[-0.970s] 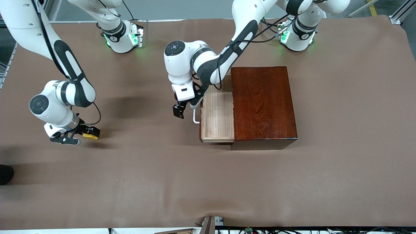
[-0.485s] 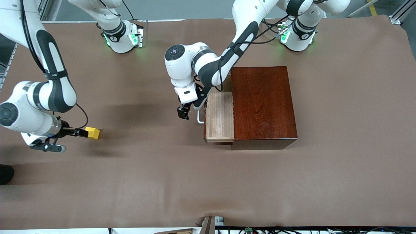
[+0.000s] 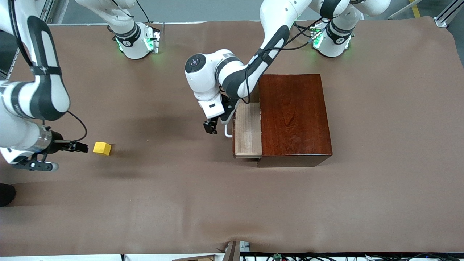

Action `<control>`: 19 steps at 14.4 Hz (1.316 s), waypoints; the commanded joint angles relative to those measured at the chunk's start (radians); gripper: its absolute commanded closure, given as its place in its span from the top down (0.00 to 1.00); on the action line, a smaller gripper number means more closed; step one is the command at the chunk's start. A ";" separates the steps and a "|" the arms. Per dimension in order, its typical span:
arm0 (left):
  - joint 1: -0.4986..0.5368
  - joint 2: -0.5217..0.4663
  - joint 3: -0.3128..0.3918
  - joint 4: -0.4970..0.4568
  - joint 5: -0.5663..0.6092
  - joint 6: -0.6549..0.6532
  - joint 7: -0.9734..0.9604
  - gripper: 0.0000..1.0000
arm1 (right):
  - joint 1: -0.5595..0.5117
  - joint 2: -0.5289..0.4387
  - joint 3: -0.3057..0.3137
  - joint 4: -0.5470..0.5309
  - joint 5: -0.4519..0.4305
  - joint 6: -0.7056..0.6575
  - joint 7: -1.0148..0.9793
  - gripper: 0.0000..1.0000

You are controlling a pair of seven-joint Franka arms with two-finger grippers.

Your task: Open drawer, take yellow block, close drawer

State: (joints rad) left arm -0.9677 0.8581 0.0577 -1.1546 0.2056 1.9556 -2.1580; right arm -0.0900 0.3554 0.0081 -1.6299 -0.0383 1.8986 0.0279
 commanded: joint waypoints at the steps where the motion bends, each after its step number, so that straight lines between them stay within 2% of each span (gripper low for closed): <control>1: 0.023 -0.013 0.002 -0.022 0.025 -0.104 0.001 1.00 | 0.033 -0.015 0.003 0.105 0.008 -0.119 -0.006 1.00; 5: 0.040 -0.013 0.001 -0.024 0.020 -0.139 0.003 1.00 | 0.085 -0.090 0.022 0.169 0.006 -0.197 -0.008 1.00; 9: 0.053 -0.013 0.001 -0.030 0.018 -0.200 0.009 1.00 | 0.082 -0.147 0.023 0.231 0.006 -0.318 -0.060 1.00; 13: 0.067 -0.016 -0.001 -0.030 0.018 -0.234 0.014 1.00 | 0.078 -0.259 0.015 0.225 0.012 -0.416 -0.077 1.00; 17: 0.080 -0.014 -0.001 -0.028 0.018 -0.244 0.015 1.00 | 0.082 -0.322 0.019 0.214 0.015 -0.460 -0.085 1.00; 19: 0.081 -0.016 -0.001 -0.028 0.017 -0.245 0.021 1.00 | 0.076 -0.367 0.015 0.174 0.015 -0.489 -0.138 1.00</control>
State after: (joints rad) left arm -0.8965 0.8569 0.0591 -1.1602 0.2058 1.7288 -2.1575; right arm -0.0039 0.0443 0.0264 -1.3953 -0.0345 1.4199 -0.0609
